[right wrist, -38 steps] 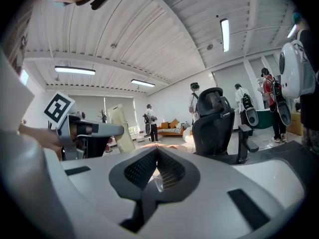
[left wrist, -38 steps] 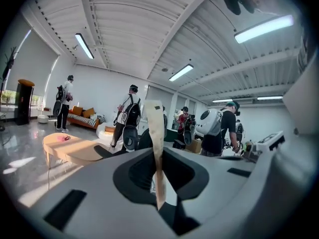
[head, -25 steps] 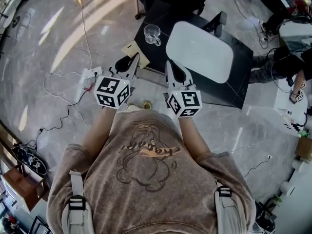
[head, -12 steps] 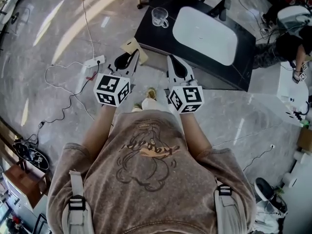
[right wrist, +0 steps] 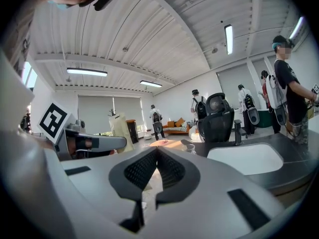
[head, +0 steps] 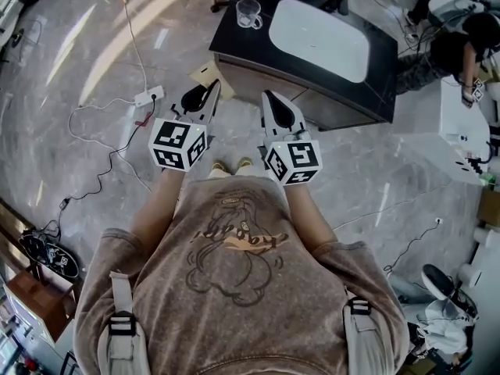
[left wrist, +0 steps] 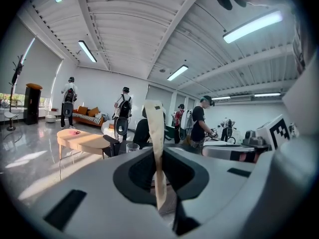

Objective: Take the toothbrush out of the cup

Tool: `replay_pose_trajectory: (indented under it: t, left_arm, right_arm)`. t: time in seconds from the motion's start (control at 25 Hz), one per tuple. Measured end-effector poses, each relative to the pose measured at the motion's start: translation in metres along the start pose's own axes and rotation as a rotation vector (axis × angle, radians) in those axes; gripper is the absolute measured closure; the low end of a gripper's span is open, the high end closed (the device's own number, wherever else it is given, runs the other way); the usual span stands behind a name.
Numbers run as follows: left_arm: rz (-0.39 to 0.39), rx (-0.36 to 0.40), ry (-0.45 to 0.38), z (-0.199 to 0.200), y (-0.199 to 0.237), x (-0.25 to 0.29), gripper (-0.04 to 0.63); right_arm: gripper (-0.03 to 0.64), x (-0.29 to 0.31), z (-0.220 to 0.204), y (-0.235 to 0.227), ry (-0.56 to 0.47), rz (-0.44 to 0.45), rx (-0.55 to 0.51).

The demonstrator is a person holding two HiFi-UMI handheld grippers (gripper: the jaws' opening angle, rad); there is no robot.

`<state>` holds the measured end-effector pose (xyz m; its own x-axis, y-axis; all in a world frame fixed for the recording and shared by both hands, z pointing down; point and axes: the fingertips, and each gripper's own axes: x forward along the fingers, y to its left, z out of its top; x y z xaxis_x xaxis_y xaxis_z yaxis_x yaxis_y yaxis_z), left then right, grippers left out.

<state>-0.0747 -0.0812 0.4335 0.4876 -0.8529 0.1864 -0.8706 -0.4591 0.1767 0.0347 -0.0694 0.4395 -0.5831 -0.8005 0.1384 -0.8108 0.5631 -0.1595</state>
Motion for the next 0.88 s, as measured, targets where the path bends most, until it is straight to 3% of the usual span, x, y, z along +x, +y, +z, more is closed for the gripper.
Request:
replay_pose_trajectory:
  t: [0.88]
  left_arm:
    - [0.058,0.004,-0.033,-0.012,-0.05,-0.043,0.551]
  right_arm:
    - [0.601,-0.053,-0.002,0.01,-0.005,0.046,-0.027]
